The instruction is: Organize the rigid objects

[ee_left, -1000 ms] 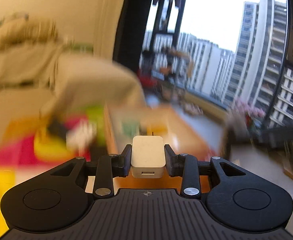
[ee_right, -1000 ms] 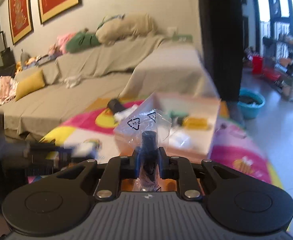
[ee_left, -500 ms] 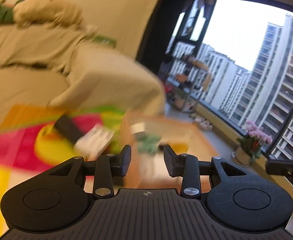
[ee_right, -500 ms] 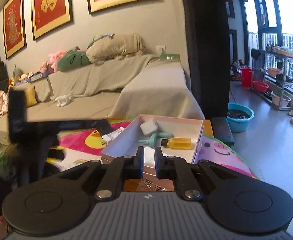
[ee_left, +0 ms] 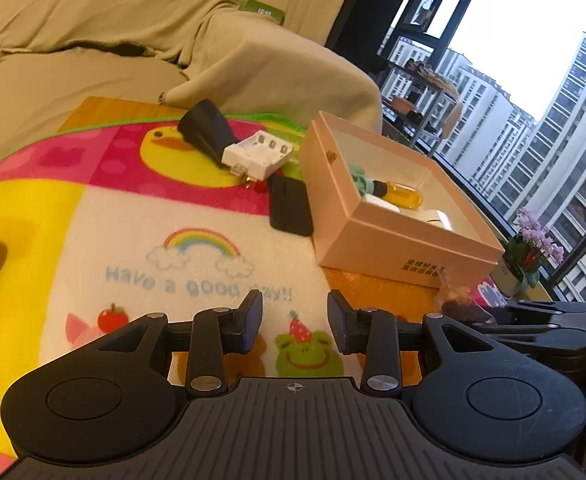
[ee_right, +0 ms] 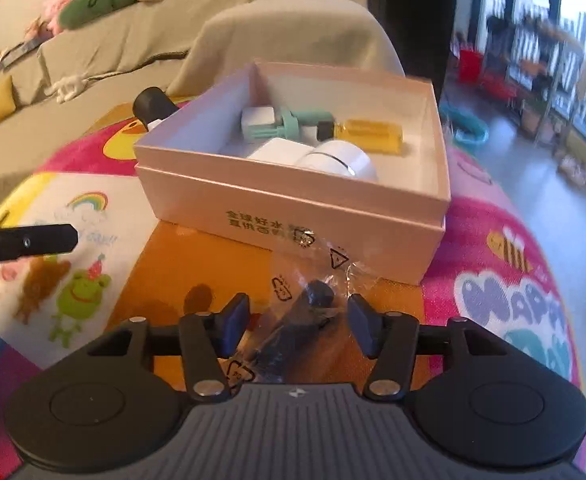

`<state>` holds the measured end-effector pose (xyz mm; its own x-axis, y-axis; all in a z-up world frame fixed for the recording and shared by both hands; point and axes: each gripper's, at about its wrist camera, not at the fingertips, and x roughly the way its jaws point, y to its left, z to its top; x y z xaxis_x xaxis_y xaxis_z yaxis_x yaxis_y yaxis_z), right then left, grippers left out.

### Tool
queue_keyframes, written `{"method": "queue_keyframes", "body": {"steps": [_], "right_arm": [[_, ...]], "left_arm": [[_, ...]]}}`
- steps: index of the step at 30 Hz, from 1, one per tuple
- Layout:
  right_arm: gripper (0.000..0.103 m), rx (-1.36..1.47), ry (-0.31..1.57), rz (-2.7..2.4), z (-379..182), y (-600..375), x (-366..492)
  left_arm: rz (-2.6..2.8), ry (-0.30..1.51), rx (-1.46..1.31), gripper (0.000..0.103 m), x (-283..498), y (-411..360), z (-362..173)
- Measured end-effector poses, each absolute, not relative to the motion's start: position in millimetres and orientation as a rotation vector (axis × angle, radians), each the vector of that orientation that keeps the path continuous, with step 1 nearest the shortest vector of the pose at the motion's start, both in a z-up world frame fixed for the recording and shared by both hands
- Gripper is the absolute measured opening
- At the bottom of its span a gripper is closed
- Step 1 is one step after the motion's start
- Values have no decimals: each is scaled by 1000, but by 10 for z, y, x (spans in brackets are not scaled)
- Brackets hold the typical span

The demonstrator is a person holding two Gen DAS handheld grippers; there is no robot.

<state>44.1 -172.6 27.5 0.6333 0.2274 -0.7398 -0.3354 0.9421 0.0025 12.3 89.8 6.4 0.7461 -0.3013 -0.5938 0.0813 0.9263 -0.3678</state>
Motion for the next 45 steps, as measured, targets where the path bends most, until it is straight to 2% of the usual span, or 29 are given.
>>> {"method": "queue_keyframes", "body": {"steps": [1,2,5,9,13,16,18,19,20,27,33,36,37,38,45], "right_arm": [[25,-121,838,367,313,-1746,413],[20,-77,858,420,356,-1786,385],[18,3,851,504,542,-1895,273],[17,42,719,527,1050,-1985,212],[17,25,563,456,1568,-2038,414],[18,-32,524,368,1713,-2009,731],[29,-51,543,320,1687,-1999,972],[43,-56,550,291,1646,-2001,1078],[52,-57,550,266,1605,-2012,1138],[53,1,624,295,1168,-2155,1149],[54,-92,653,374,805,-2012,804],[68,-151,608,417,697,-1846,517],[75,-172,564,410,665,-1797,411],[77,-186,546,414,631,-1751,325],[77,-190,547,497,422,-1598,-1]], "left_arm": [[-209,705,-335,39,119,904,49],[-204,710,-337,39,134,895,45],[-201,722,-334,39,118,865,21],[-220,731,-316,39,103,816,-3],[-218,733,-306,39,71,795,-29],[-216,734,-311,39,43,802,-26],[-214,735,-310,39,23,813,-21],[-214,736,-307,39,14,822,-16],[-214,737,-304,39,10,827,-15],[-200,738,-287,39,116,843,-1],[-186,700,-235,39,425,845,121],[-162,639,-207,39,745,928,258],[-144,621,-209,39,863,967,300],[-121,602,-229,39,1020,1033,340],[104,575,-463,39,2112,1505,349]]}}
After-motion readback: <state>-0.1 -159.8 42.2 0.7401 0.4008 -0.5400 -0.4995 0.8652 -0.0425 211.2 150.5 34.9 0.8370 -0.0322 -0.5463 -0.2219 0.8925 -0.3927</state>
